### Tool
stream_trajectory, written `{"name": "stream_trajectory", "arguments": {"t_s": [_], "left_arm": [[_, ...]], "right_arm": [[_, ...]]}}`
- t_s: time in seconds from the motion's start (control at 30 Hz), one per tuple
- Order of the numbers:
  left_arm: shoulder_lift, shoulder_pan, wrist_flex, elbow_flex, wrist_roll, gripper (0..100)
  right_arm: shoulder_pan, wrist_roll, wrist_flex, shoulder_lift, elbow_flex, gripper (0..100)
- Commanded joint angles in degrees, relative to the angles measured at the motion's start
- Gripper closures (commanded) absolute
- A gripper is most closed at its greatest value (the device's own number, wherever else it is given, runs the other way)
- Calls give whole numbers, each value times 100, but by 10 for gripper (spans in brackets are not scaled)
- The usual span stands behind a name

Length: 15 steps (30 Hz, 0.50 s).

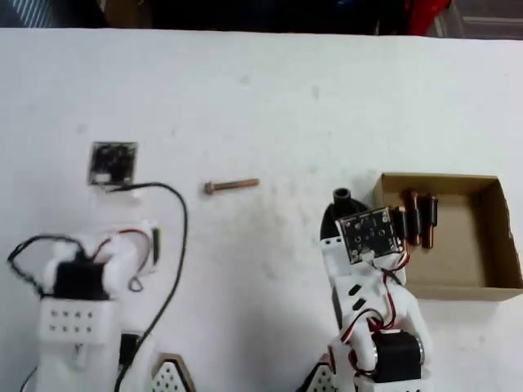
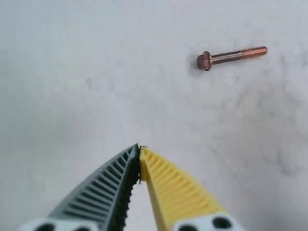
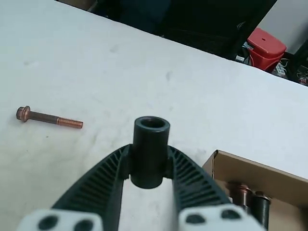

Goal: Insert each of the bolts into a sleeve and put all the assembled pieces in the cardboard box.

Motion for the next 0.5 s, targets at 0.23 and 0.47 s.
{"name": "stream_trajectory", "arguments": {"t_s": [0.23,0.47], "left_arm": [[2167,1191,0,-1477,949,978],[3618,1516,0,-2242,1547,977]], "right_arm": [[92,-70,101,-75,-70,981],[92,-70,145,-75,-88,981]]}}
